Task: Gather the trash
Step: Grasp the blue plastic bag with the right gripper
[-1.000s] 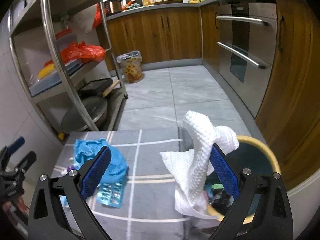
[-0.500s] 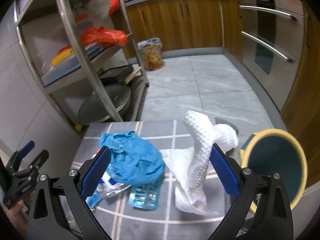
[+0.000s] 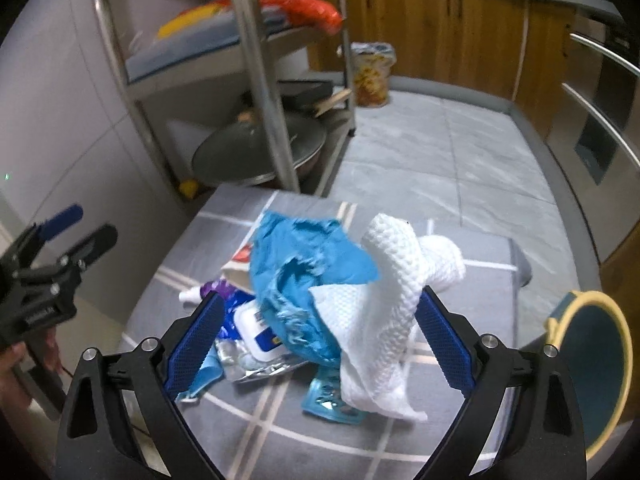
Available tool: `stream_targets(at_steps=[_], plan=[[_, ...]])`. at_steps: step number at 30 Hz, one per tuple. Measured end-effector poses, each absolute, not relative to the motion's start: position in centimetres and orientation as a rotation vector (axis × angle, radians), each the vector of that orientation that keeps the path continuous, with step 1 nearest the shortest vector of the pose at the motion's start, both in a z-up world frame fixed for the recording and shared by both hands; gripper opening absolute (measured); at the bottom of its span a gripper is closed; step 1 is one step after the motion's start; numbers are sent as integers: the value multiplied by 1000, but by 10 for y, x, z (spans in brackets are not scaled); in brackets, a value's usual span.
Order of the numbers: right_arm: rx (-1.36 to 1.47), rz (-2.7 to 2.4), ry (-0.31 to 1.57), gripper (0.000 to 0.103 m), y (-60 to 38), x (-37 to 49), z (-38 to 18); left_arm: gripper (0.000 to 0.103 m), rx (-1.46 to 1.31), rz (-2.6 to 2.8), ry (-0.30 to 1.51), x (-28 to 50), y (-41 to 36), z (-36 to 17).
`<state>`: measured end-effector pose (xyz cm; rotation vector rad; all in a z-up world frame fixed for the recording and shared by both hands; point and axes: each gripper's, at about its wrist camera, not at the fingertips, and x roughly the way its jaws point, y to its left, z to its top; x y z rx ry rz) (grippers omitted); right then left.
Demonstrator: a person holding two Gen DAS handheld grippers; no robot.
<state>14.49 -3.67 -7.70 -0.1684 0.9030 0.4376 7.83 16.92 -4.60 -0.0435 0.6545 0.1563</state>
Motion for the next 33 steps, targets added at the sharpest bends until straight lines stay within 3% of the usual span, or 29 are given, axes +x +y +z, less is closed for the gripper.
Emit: stream_targets(at_steps=[11, 16, 18, 21, 33], plan=[[-345, 465, 976, 82, -4, 153, -107, 97, -36, 120, 680, 97, 165, -54], [-364, 449, 1059, 52, -14, 165, -124, 97, -23, 90, 697, 111, 154, -59], [-372, 462, 1071, 23, -18, 166, -126, 97, -5, 73, 711, 117, 147, -63], [-364, 463, 1036, 10, -25, 168, -120, 97, 20, 46, 741, 126, 135, -71], [-171, 430, 957, 5, -62, 184, -84, 92, 67, -3, 849, 156, 108, -108]])
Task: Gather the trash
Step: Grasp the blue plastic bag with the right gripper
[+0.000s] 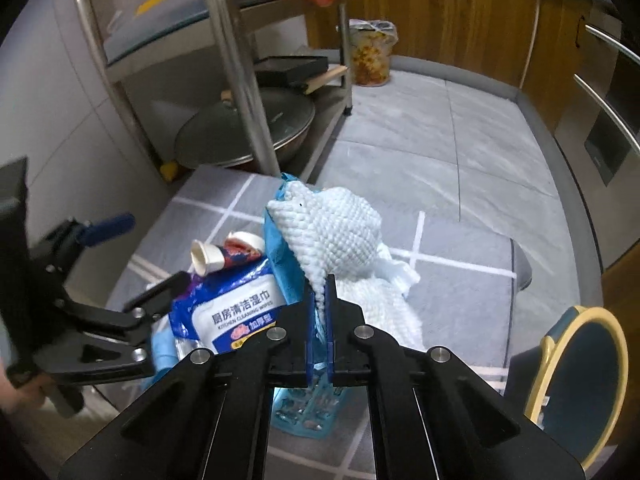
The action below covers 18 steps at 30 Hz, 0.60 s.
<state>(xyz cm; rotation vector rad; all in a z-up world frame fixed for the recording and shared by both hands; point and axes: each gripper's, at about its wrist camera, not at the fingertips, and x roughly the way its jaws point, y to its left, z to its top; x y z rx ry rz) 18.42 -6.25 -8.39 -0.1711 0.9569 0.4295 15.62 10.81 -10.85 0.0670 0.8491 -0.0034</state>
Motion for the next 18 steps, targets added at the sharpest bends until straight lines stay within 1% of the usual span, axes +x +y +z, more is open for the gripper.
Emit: stream_targets(at_steps=[2, 7, 8, 11, 18], plan=[[-161, 435, 950, 5, -64, 187, -81, 88, 53, 14, 862, 160, 113, -113], [-142, 439, 951, 5, -68, 192, -81, 85, 7, 67, 881, 162, 128, -116], [-137, 439, 954, 5, -68, 193, -81, 82, 8, 77, 898, 164, 130, -120], [-126, 442, 955, 5, -68, 196, -81, 75, 19, 90, 948, 170, 133, -131], [-122, 449, 956, 5, -68, 199, -81, 73, 27, 101, 992, 181, 131, -139]])
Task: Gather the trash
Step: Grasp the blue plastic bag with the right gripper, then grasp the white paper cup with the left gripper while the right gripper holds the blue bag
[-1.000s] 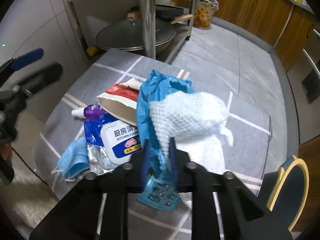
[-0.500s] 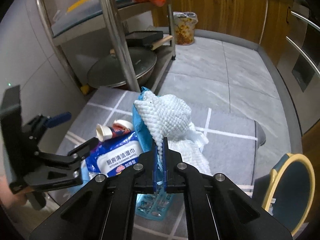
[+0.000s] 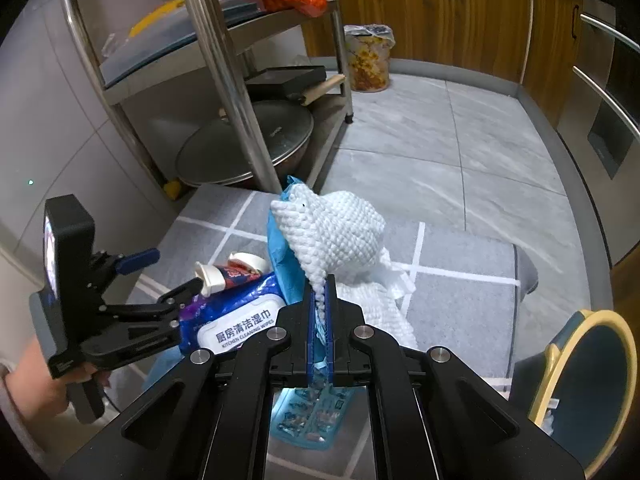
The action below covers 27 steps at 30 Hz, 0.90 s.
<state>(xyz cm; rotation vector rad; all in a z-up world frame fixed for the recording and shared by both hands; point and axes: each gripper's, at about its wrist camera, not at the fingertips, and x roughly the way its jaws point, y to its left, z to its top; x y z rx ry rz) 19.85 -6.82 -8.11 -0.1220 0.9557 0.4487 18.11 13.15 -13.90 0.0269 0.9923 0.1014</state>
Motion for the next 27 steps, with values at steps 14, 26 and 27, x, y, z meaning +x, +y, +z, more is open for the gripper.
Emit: stream_targets(at_steps=[14, 26, 27], plan=[[-127, 442, 956, 5, -73, 202, -83, 14, 140, 25, 1005, 192, 102, -146], [-121, 420, 918, 5, -92, 180, -70, 0, 120, 68, 818, 171, 86, -100], [-118, 419, 915, 5, -93, 178, -69, 0, 116, 66, 813, 169, 85, -98]])
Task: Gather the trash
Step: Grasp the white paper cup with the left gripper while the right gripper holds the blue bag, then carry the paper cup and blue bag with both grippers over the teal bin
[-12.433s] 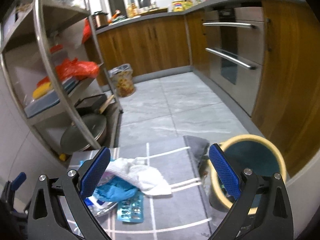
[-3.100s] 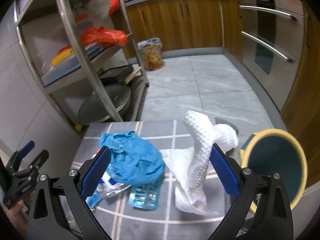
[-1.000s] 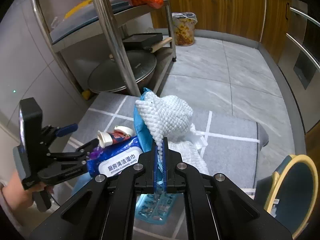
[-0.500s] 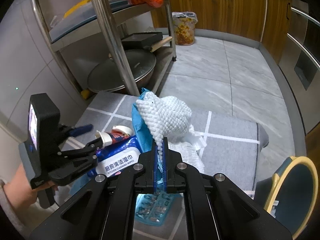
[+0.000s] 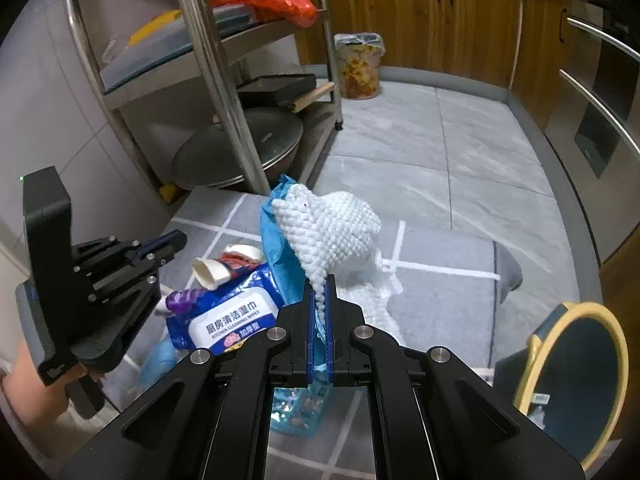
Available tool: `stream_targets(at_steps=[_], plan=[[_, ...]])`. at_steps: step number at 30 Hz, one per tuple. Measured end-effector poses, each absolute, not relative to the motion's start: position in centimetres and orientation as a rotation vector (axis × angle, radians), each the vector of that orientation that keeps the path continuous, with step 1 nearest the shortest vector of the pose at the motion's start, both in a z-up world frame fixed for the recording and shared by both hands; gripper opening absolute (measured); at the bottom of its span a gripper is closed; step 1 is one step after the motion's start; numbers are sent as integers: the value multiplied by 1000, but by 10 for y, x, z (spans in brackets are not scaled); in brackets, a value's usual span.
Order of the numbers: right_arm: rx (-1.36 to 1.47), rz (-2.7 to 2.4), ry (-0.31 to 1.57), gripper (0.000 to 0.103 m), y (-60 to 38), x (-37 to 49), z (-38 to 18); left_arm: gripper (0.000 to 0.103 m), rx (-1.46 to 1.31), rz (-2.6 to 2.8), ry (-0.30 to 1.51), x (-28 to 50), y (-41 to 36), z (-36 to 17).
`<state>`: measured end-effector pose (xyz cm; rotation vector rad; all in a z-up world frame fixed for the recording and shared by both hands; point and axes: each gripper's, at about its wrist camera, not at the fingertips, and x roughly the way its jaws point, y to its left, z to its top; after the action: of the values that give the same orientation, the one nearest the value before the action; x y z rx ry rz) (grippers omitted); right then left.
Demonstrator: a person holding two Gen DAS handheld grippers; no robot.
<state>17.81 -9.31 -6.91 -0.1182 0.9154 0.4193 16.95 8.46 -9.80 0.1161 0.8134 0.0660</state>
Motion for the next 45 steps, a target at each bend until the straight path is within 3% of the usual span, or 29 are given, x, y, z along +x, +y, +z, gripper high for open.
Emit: stream_targets(at_steps=[6, 9, 14, 16, 28, 30, 31, 45], plan=[[-81, 407, 898, 5, -111, 165, -61, 0, 118, 108, 839, 165, 91, -104], [-68, 399, 901, 5, -123, 162, -61, 8, 82, 122, 876, 170, 103, -115], [-43, 382, 916, 5, -134, 170, -65, 37, 163, 118, 919, 184, 100, -135], [-40, 386, 919, 5, -135, 173, -66, 39, 179, 117, 929, 188, 99, -141], [12, 436, 943, 5, -126, 183, -66, 37, 194, 61, 974, 198, 100, -157], [-3, 443, 942, 5, -122, 182, -66, 9, 203, 42, 997, 200, 98, -163], [-10, 444, 943, 5, -122, 182, -67, 3, 203, 40, 1005, 201, 97, -164], [-12, 408, 889, 5, -125, 170, -53, 2, 175, 18, 802, 165, 71, -82]])
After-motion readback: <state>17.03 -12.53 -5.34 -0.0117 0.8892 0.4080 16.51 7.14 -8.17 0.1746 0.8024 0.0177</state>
